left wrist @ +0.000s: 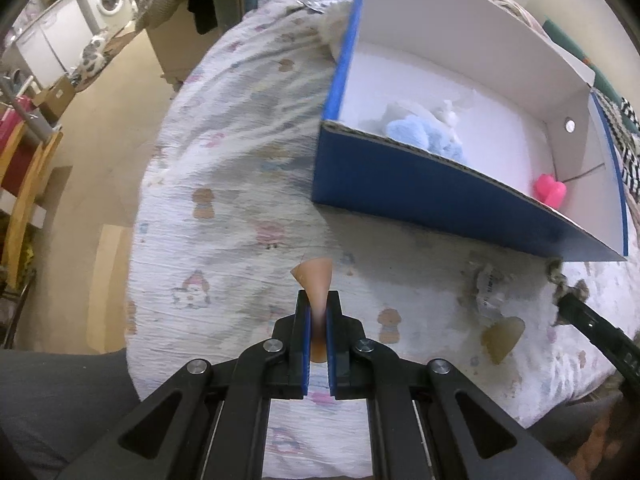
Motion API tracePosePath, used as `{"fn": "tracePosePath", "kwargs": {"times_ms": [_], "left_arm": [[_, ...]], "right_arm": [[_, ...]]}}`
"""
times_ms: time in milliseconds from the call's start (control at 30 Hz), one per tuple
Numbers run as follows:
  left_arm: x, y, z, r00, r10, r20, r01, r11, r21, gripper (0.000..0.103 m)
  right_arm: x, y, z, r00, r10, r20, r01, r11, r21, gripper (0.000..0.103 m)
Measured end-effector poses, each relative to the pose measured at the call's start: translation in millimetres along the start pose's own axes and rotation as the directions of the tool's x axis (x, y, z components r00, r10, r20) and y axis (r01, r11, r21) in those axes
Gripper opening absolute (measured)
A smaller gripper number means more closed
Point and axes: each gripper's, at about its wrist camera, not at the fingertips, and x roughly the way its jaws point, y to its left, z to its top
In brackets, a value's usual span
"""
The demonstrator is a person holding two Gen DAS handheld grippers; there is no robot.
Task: Organize soft objects
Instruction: 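Carry the tan tube and beige scrunchie over the box with both tools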
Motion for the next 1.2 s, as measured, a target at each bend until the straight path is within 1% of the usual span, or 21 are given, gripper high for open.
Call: {"fn": "tracePosePath", "kwargs": {"times_ms": [133,267,500,633,800,900,1067,1200], "left_arm": [[-7.6,1.2,-1.4,0.999,0.021,0.035,-0.021,1.0,0.001,0.006],[-23.3,-4.1,-5.6,0.995,0.039,0.095,-0.041,0.999,0.024,0.006],[-49.2,-6.1,-8.7,0.981,0.044,0.187,-0.049,0.999,0.022,0.006],[-59.9,-11.1,-10.3,0.977,0.033,0.21,-0.044,0.998,0.043,0.006],[-73.6,-20.7,-8.6,0.969,0.012,0.248,-0.03,0.997,0.07,0.006],[-84.4,-25.9,-1.2,0.96,0.002,0.279,-0.027,0.996,0.086,0.006],[-96.1,-35.4,14.2,0.952,0.002,0.307,-0.045,0.99,0.133,0.006],[-99.7,-40.5,31.3,0.947,0.004,0.321,-0.053,0.988,0.146,0.006]], "right_arm": [[-15.5,0.3,-3.4,1.0,0.011,0.026,-0.011,1.0,-0.015,0.017],[-28.3,5.3,-8.5,0.999,0.026,0.043,-0.024,0.999,-0.038,0.017],[-52.9,13.1,-16.3,0.994,0.053,0.096,-0.046,0.996,-0.071,0.017],[-63.7,18.3,-20.3,0.99,0.064,0.129,-0.051,0.994,-0.101,0.017],[-86.9,28.7,-14.0,0.97,0.072,0.23,-0.038,0.988,-0.149,0.017],[-99.6,35.2,-10.0,0.954,0.047,0.295,0.009,0.983,-0.184,0.017],[-111.7,40.1,3.0,0.934,0.039,0.356,0.043,0.974,-0.221,0.017],[-112.4,39.5,18.4,0.926,0.045,0.374,0.043,0.974,-0.223,0.017]]}}
